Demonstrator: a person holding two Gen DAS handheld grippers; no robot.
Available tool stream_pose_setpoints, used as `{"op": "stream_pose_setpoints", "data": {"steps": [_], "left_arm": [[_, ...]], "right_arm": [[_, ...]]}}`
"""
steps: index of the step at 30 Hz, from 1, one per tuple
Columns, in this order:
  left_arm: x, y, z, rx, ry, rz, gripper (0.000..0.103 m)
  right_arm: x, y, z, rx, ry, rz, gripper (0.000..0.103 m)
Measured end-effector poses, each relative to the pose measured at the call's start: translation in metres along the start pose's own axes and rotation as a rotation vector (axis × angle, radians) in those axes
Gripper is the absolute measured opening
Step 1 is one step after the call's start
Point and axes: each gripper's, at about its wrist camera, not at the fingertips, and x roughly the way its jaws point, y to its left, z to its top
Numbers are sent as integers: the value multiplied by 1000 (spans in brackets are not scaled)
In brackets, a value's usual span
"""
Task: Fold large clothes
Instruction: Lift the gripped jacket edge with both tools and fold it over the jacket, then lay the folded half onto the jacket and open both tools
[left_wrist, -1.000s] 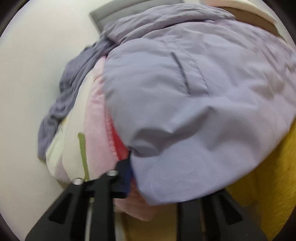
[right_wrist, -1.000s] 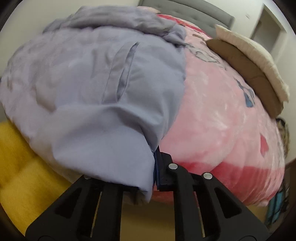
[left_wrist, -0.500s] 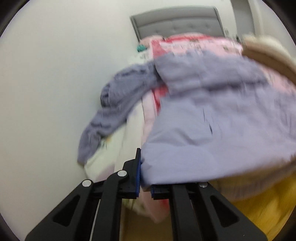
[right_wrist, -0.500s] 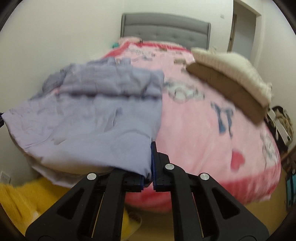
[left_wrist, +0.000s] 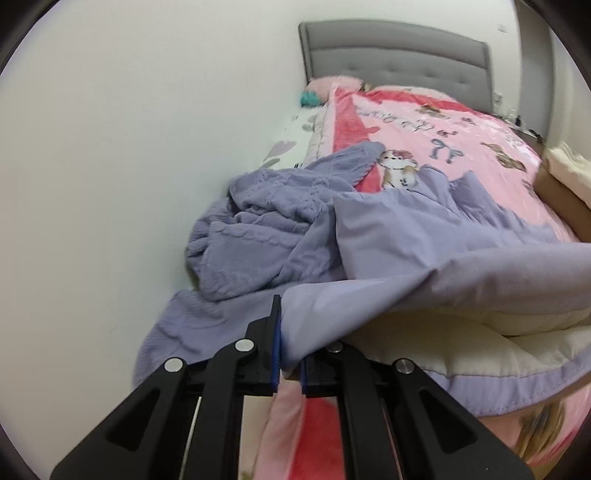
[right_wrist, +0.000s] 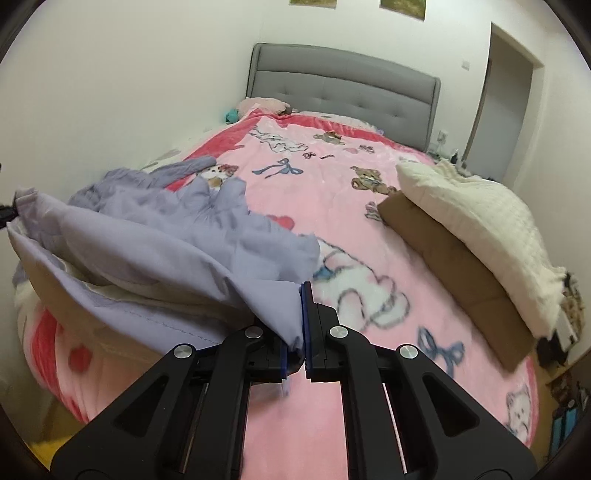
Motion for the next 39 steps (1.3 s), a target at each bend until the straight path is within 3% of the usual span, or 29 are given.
{"op": "stream_pose_setpoints", "data": {"steps": [5,12,17,22,28,30,32,34,36,38,39], "left_arm": [[49,-18,54,-9,77,7,7],[131,-56,120,52,210,80,7],[179,-79,144,77,274,115,7],[220,-95,150,94,319,152,7],[249,-116,145,174,300,223,7],[253,-121,143,184,296,247,7],[258,-127,141,200,292,282,6],[259,-132,139,216,292,310,5],[260,-137,139,220,293,335,5],[259,-139,140,211,289,353,5],[258,-141,140,199,284,363,5]], "right_arm": [[57,-13,45,-16,56,-24,5],[173,-31,96,50,236,-29,6],[245,-28,100,-10,340,-51,6],[302,-30,91,43,411,-52,6],[336,-34,72,117,416,-37,7],[341,-34,70,115,418,-39,12],[344,-35,71,86,422,-75,36],[340,-43,74,84,421,-90,43],[331,-58,79,145,422,-31,46],[318,-75,85,248,423,22,61],[312,-86,89,322,447,49,61]]}}
